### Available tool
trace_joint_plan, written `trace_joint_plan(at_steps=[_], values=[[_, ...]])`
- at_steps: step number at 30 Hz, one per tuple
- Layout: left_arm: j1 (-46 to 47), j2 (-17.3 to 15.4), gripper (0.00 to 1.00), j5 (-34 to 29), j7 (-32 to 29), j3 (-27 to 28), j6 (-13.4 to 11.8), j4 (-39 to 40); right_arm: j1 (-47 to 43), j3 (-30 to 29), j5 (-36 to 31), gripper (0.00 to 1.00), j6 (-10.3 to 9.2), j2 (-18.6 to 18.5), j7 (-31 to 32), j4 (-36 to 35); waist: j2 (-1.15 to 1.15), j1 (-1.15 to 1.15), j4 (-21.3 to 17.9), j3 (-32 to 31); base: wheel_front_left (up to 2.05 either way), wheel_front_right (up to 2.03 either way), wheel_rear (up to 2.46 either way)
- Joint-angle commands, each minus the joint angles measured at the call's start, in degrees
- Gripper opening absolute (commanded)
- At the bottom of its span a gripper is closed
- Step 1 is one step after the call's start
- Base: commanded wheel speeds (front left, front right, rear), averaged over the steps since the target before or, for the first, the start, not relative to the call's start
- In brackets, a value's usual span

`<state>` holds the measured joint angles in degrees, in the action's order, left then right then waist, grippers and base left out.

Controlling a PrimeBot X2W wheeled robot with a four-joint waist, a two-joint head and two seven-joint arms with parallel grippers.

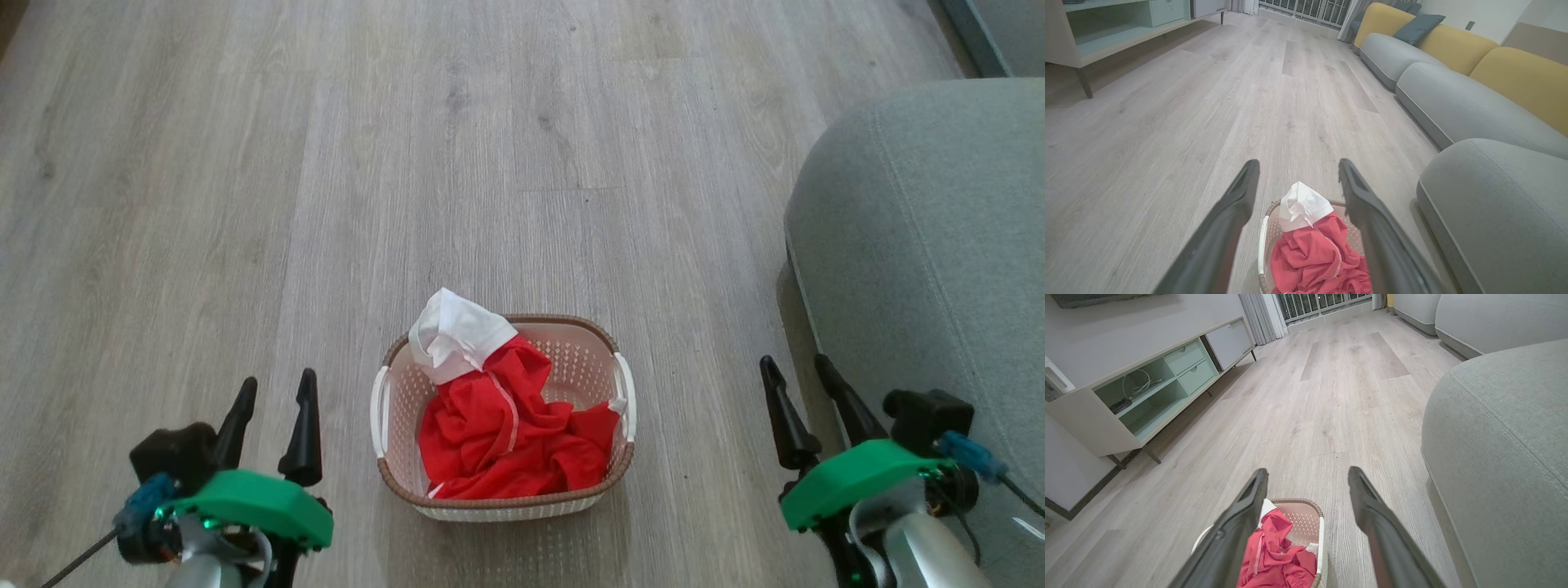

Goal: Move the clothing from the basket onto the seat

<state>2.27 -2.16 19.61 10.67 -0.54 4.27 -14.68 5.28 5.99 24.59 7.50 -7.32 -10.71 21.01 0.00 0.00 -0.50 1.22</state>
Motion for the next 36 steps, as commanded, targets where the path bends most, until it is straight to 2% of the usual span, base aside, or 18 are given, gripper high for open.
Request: trace_joint_plan(at_steps=[1, 21, 36], values=[[3.12, -0.64, 1.00, -2.00, 0.99, 1.21, -0.53, 2.14, 2.45, 1.37, -1.81, 1.00, -0.01, -0.98, -0.93, -1.50, 0.00, 0.00, -0.03, 0.07, 0.00, 0.00, 0.00], [3.80, -0.72, 1.00, -10.71, 4.33, 2.12, 0.35, -0.39, 2.83, 3.68, -13.05, 1.00, -0.01, -1.82, -4.29, -0.97, 0.00, 0.00, -0.51, 0.31, 0.00, 0.00, 0.00], [4.07, -0.72, 1.00, -10.58, 4.33, 2.21, 0.64, -0.93, 2.87, 3.42, -12.97, 1.00, -0.01, -1.96, -4.29, -1.11, 0.00, 0.00, -0.33, 0.39, 0.00, 0.00, 0.00]])
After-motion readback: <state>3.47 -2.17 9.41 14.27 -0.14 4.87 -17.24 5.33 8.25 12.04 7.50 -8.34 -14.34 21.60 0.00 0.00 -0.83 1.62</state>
